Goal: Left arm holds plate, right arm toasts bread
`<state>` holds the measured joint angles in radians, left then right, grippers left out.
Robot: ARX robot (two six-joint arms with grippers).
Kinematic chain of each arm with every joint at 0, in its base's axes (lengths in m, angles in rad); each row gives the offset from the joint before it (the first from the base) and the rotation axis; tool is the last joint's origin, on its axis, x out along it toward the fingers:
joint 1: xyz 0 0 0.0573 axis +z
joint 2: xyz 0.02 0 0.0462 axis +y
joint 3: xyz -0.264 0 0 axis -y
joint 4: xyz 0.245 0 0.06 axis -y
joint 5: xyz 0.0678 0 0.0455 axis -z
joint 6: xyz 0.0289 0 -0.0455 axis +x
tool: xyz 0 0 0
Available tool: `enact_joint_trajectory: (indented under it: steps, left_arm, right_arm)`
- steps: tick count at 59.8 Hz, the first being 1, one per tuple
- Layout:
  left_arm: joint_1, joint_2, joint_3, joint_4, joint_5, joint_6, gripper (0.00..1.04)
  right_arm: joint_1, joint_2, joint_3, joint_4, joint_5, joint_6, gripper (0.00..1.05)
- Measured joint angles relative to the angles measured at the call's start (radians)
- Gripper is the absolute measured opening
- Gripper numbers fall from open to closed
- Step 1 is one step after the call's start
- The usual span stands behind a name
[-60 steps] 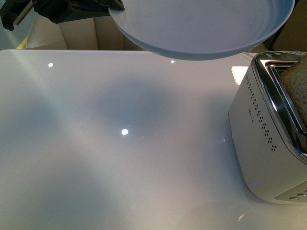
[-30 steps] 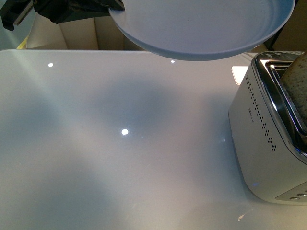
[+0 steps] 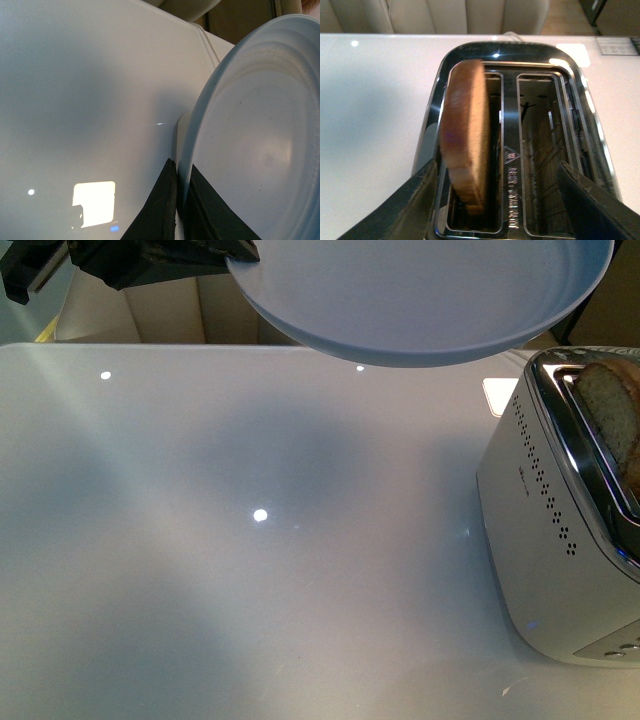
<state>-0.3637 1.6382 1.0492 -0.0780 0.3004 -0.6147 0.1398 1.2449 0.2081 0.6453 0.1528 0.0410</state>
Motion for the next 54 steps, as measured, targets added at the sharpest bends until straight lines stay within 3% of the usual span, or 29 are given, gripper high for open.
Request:
enact_joint_trajectory:
  steps: [9,27,32,36,54]
  left_arm:
    - [0.0,0.0,0.0,0.0,0.0,0.0,0.03]
    - [0.0,0.0,0.0,0.0,0.003,0.0,0.03]
    - [0.0,0.0,0.0,0.0,0.001,0.0,0.03]
    - [-0.001,-0.003,0.0,0.0,0.004,0.0,0.03]
    - [-0.002,-0.003,-0.001,0.0,0.003,0.0,0.03]
  right_arm:
    - [-0.029,-0.169,-0.006,-0.087,0.064,0.027,0.96]
    - [-0.038,-0.289,-0.007,-0.123,0.089,0.047,0.96]
    - [-0.087,-0.227,-0.079,0.13,-0.075,0.011,0.84]
    - [-0.12,-0.217,-0.134,0.252,-0.137,-0.008,0.73]
    - [-0.137,-0.433,-0.187,0.126,-0.15,-0.031,0.24]
